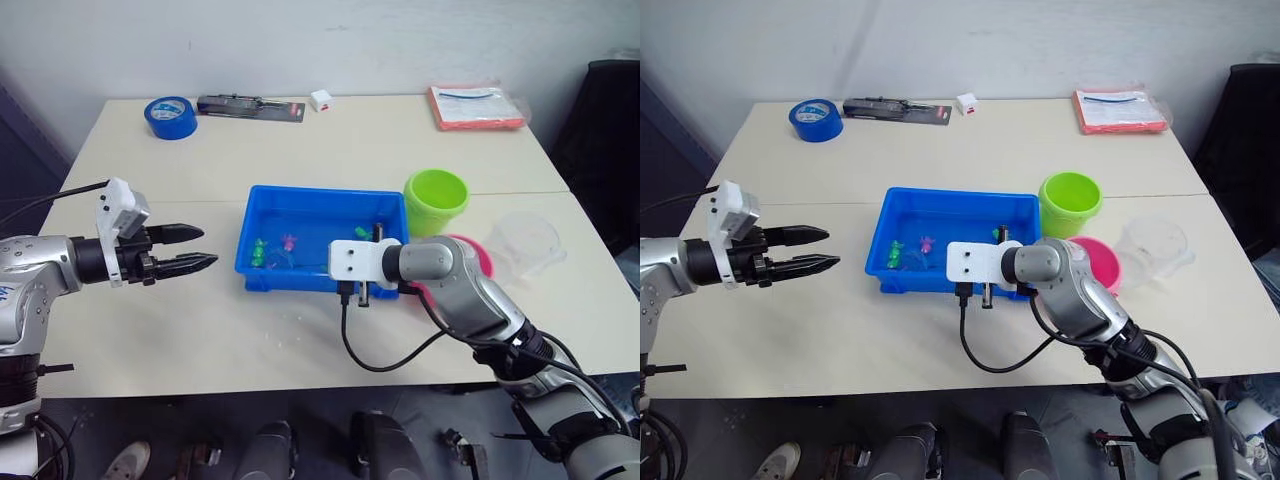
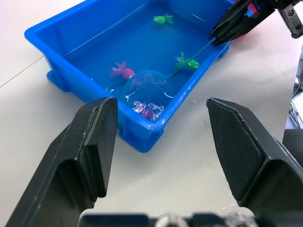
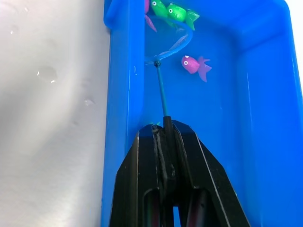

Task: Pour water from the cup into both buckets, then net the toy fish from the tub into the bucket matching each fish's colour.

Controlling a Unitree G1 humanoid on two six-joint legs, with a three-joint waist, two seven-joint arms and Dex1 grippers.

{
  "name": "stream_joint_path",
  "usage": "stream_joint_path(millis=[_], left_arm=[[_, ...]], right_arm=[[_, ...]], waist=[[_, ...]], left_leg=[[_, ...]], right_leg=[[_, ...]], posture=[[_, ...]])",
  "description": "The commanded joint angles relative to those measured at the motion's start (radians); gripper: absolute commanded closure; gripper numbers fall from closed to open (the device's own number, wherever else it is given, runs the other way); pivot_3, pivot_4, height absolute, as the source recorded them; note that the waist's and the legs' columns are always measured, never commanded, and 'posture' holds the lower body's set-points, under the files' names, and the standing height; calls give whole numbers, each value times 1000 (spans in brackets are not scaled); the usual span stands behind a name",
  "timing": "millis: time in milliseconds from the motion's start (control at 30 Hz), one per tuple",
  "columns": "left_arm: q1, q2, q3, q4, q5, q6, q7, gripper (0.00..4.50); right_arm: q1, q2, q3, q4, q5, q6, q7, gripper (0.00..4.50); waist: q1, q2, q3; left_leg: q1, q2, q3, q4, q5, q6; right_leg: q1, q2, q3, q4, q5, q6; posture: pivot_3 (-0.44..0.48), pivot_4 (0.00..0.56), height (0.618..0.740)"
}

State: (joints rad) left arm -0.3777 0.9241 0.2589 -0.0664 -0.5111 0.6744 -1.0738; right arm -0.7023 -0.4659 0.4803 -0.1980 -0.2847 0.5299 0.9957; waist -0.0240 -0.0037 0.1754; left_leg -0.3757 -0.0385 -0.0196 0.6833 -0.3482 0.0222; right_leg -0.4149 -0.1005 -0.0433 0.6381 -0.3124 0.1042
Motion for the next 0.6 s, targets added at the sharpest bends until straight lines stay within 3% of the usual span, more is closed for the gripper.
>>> stream_joint_path(millis=[33,200,600], left_arm=[[9,20,38,-29,-23,-2,4,1237],[15,21,40,-28,-23,-5,4,1237],[42,41,39,-5,-9,-26,-21,1237]], right_arm=[[-22,47,-15,-33,102,121,63,3702],[-78,33,-74,-20,185,258,96,3702],[-84,-83,-75,-5,204,235,60,3702]], waist=[[-7,0,0],[-7,0,0],[-4,0,0]], left_leg=[[0,0,0,0,0,0],[1,1,-1,-1,-1,-2],[1,-1,-2,-1,-1,-1]], right_leg=[[0,0,0,0,0,0],[-1,2,0,0,0,-1],[0,-1,2,0,0,-1]], posture=[[0,150,737],[0,150,737],[0,150,737]])
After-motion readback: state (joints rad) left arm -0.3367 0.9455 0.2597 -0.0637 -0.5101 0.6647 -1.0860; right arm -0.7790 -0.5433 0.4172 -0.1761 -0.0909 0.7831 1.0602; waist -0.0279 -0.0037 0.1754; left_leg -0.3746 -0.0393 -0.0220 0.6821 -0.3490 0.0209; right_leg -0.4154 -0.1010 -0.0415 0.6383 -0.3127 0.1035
